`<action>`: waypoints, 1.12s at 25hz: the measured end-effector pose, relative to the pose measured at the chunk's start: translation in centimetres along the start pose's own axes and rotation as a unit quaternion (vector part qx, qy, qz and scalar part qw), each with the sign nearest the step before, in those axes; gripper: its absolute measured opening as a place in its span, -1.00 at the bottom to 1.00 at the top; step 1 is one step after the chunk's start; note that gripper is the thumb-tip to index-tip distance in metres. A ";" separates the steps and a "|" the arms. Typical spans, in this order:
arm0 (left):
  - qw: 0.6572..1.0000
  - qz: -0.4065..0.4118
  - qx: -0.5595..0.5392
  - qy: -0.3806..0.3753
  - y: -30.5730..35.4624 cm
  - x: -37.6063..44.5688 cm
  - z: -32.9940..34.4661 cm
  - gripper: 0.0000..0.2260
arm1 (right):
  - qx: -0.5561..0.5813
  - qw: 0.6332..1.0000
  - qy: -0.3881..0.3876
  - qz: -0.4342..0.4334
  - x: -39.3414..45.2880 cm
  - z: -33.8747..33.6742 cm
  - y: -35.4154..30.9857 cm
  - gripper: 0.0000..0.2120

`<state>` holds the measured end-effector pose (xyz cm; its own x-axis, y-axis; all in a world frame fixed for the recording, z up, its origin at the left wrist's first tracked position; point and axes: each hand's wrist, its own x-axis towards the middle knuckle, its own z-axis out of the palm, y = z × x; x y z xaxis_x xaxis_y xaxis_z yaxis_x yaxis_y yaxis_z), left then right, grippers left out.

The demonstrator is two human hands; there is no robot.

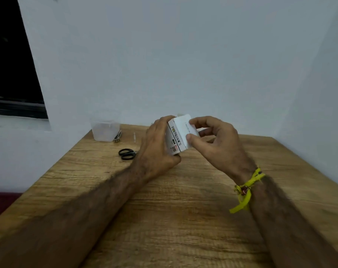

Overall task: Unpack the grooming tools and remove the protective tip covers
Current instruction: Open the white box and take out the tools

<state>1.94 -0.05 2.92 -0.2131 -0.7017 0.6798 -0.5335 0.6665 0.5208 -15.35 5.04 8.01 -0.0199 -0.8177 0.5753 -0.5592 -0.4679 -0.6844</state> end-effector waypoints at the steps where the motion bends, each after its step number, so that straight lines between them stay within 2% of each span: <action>1: 1.000 0.004 0.018 -0.012 0.2 0.1 -0.4 -0.17 | -0.001 1.000 -0.007 0.006 -0.1 0.1 0.0 -0.68; 6: 0.983 0.057 0.172 -0.004 0.6 0.6 -2.0 -0.27 | 0.013 0.999 -0.026 0.040 -0.4 1.1 -0.2 -0.60; 9: 0.971 0.064 0.231 -0.024 0.7 0.8 -2.0 -0.26 | 0.050 0.995 -0.035 0.083 -0.3 1.5 0.2 -0.61; 14: 0.972 0.053 0.222 -0.056 0.5 0.7 -2.0 -0.23 | 0.046 0.991 -0.063 0.105 -0.5 1.6 0.2 -0.51; 18: 0.966 0.080 0.242 -0.035 1.0 0.3 -1.5 -0.32 | -0.048 0.994 -0.078 0.065 -0.9 2.5 -0.5 -0.43; 22: 0.992 0.029 0.115 -0.051 1.3 0.3 -1.9 -0.27 | -0.058 0.997 -0.023 0.034 -0.4 0.7 -0.3 -0.52; 26: 0.993 0.050 0.007 -0.103 1.4 0.2 -2.1 -0.12 | 0.087 0.992 0.013 0.092 0.7 -2.3 0.9 -0.62; 28: 0.990 0.087 0.007 -0.109 1.0 0.2 -2.0 -0.11 | 0.091 0.988 0.031 0.120 0.8 -2.3 1.2 -0.63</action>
<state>2.95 1.03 4.59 -0.4741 -0.6150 0.6301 -0.4842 0.7798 0.3968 -17.98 4.58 8.68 -0.1875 -0.8926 0.4101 -0.3748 -0.3209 -0.8698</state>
